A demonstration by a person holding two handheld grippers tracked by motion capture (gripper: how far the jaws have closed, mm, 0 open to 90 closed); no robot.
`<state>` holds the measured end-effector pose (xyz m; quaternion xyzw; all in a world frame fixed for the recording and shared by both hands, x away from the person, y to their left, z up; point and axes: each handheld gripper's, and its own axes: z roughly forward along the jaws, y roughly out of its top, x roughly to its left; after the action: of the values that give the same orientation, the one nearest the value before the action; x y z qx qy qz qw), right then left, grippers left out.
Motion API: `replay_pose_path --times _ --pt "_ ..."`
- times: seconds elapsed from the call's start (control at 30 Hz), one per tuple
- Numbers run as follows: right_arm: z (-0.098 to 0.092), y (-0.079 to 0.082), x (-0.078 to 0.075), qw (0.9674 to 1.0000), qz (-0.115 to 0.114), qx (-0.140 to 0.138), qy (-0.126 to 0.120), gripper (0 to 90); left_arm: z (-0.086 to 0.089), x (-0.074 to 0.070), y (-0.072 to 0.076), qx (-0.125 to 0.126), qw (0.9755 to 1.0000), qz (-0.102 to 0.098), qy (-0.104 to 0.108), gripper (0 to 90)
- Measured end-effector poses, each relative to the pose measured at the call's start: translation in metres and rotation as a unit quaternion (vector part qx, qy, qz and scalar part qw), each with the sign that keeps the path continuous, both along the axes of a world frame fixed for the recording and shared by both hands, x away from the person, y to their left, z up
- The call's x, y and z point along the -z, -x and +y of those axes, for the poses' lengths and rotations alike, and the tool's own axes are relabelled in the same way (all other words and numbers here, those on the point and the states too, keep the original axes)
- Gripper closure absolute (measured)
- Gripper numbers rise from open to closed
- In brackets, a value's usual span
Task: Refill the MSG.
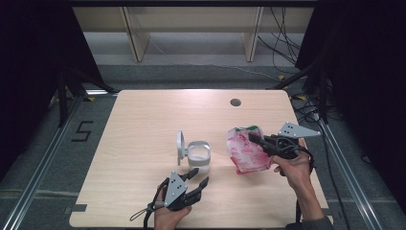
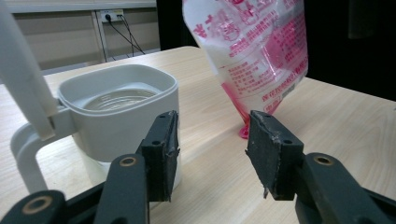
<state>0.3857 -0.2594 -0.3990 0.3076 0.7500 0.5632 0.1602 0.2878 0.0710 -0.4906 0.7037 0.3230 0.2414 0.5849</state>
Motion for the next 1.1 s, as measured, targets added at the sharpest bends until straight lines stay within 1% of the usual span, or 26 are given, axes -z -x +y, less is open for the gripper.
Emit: replay_pose_path --times 0.03,0.07,0.1,0.13,0.17,0.23,0.3,0.33,0.37,0.4,0.43,0.53,0.57,0.6,0.63,0.67,0.73,0.77,0.8,0.83,0.87,0.9,0.97,1.03,1.07,1.1 --pt "-0.002 0.000 0.000 1.0000 0.000 0.007 0.005 90.0 0.000 0.000 0.000 -0.001 1.0000 0.001 0.002 52.5" --pt "-0.005 0.000 0.001 0.9997 -0.010 0.013 0.018 90.0 0.001 0.000 0.000 -0.001 1.0000 0.004 0.003 52.5" --pt "-0.006 0.002 0.001 0.9997 -0.001 0.016 0.021 90.0 0.001 0.000 0.000 -0.003 1.0000 0.006 0.004 52.5" --pt "-0.009 0.001 0.001 0.9991 -0.009 0.022 0.035 90.0 0.002 0.000 -0.001 0.002 1.0000 -0.004 -0.007 52.5" --pt "-0.009 0.002 0.002 0.9993 -0.004 0.024 0.029 90.0 0.002 0.000 -0.001 0.001 1.0000 -0.003 -0.005 52.5" --pt "-0.014 0.004 0.003 0.9989 0.001 0.035 0.032 90.0 0.002 0.000 0.000 -0.003 1.0000 0.001 -0.001 52.5" --pt "-0.019 0.004 0.004 0.9983 -0.007 0.041 0.042 90.0 0.003 0.000 -0.001 -0.003 1.0000 0.001 0.000 52.6" --pt "-0.020 0.004 0.005 0.9984 -0.001 0.044 0.035 90.0 0.003 0.000 -0.001 -0.004 1.0000 0.000 -0.001 52.6" --pt "-0.022 0.002 0.007 0.9984 -0.010 0.041 0.037 90.0 0.002 0.001 -0.001 -0.005 1.0000 0.004 0.003 52.6" --pt "-0.023 0.004 0.006 0.9980 0.001 0.051 0.038 90.0 0.002 0.001 0.000 -0.009 0.9999 0.007 0.007 52.6" --pt "-0.026 0.002 0.007 0.9979 -0.016 0.049 0.039 90.0 0.004 0.000 -0.002 -0.003 1.0000 -0.003 -0.003 52.6" --pt "-0.029 0.003 0.009 0.9980 -0.002 0.052 0.035 90.0 0.004 0.001 -0.001 -0.007 1.0000 0.001 0.001 52.6" --pt "-0.032 0.001 0.011 0.9978 -0.017 0.053 0.036 90.0 0.005 0.001 -0.002 -0.003 1.0000 -0.006 0.001 52.7" --pt "-0.033 0.001 0.012 0.9983 -0.004 0.051 0.028 90.0 0.006 0.000 -0.001 -0.005 1.0000 -0.003 -0.003 52.7" --pt "-0.035 0.003 0.013 0.9978 0.005 0.060 0.029 90.0 0.006 0.000 -0.001 -0.006 1.0000 -0.001 0.000 52.7" --pt "-0.036 0.001 0.015 0.9977 -0.009 0.062 0.027 90.0 0.007 0.000 -0.001 -0.008 1.0000 -0.001 0.000 52.7" --pt "-0.041 0.001 0.017 0.9968 -0.010 0.066 0.043 90.0 0.007 0.000 -0.001 -0.011 0.9999 0.000 0.002 52.6" --pt "-0.041 0.003 0.017 0.9966 0.002 0.072 0.041 90.0 0.008 0.000 -0.001 -0.011 0.9999 -0.002 0.002 52.6" --pt "-0.043 0.001 0.019 0.9967 -0.007 0.069 0.043 90.0 0.008 0.000 -0.001 -0.012 0.9999 0.000 0.003 52.6" --pt "-0.044 0.002 0.020 0.9963 0.001 0.076 0.041 90.0 0.008 0.000 -0.001 -0.013 0.9999 0.001 0.005 52.7" --pt "-0.045 0.001 0.020 0.9959 -0.002 0.079 0.043 90.0 0.008 0.001 -0.001 -0.016 0.9998 0.003 0.014 52.7" --pt "-0.045 0.001 0.021 0.9961 0.003 0.078 0.041 90.0 0.008 0.001 -0.002 -0.014 0.9998 0.001 0.013 52.7" --pt "-0.043 0.001 0.022 0.9948 0.000 0.089 0.049 90.0 0.009 0.001 -0.003 -0.014 0.9999 -0.003 0.007 52.5" --pt "-0.042 0.001 0.022 0.9933 0.013 0.095 0.065 90.0 0.010 0.000 -0.003 -0.015 0.9999 -0.003 0.006 52.4" --pt "-0.042 0.000 0.023 0.9928 0.008 0.090 0.078 90.0 0.010 0.000 -0.003 -0.015 0.9999 -0.003 0.005 52.3" --pt "-0.040 0.000 0.024 0.9923 0.011 0.102 0.070 90.0 0.011 -0.001 -0.002 -0.015 0.9999 -0.002 -0.001 52.0"
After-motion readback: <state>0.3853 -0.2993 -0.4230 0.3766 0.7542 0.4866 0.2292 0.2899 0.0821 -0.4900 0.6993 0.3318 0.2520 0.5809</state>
